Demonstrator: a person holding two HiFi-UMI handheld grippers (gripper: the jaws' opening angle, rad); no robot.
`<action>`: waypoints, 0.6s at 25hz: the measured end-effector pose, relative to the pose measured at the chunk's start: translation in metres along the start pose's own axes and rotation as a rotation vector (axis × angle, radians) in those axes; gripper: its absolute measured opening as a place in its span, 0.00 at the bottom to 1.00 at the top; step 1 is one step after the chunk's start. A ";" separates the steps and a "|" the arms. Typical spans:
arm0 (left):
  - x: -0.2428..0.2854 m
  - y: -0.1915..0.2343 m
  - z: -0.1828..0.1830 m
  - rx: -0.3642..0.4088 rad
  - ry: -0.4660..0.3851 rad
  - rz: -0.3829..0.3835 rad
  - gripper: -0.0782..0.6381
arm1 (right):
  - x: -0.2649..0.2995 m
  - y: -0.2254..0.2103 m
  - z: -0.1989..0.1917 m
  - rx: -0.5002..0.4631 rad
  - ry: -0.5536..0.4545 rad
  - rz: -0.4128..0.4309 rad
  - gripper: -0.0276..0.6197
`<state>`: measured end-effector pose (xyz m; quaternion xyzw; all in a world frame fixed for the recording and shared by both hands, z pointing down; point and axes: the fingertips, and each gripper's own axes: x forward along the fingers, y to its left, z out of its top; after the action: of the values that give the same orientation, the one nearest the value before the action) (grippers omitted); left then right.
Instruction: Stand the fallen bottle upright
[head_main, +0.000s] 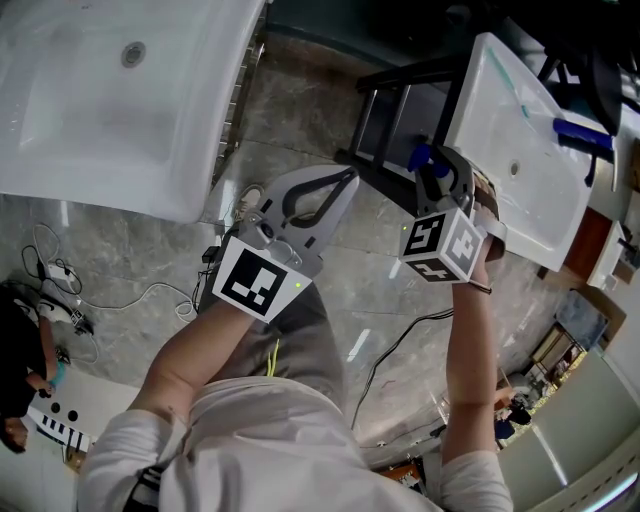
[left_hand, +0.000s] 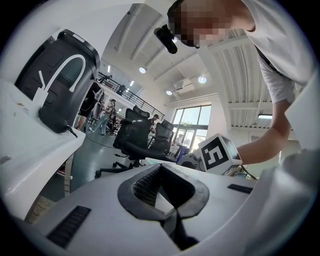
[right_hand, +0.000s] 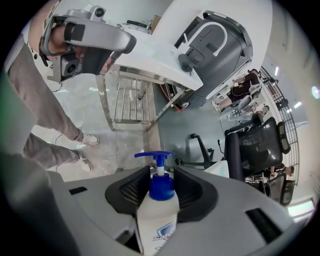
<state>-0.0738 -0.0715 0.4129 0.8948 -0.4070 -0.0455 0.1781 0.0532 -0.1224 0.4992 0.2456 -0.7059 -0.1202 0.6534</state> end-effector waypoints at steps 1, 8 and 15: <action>0.001 0.000 0.000 0.000 0.000 -0.001 0.13 | 0.000 -0.001 0.000 0.003 -0.005 -0.007 0.29; 0.005 0.000 -0.006 -0.004 0.009 -0.006 0.13 | -0.003 -0.005 0.001 0.035 -0.047 -0.047 0.29; 0.012 -0.013 -0.009 0.002 0.011 -0.025 0.13 | -0.015 -0.010 0.001 0.076 -0.108 -0.084 0.29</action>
<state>-0.0546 -0.0698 0.4173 0.9003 -0.3946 -0.0424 0.1787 0.0541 -0.1237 0.4812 0.2927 -0.7334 -0.1334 0.5989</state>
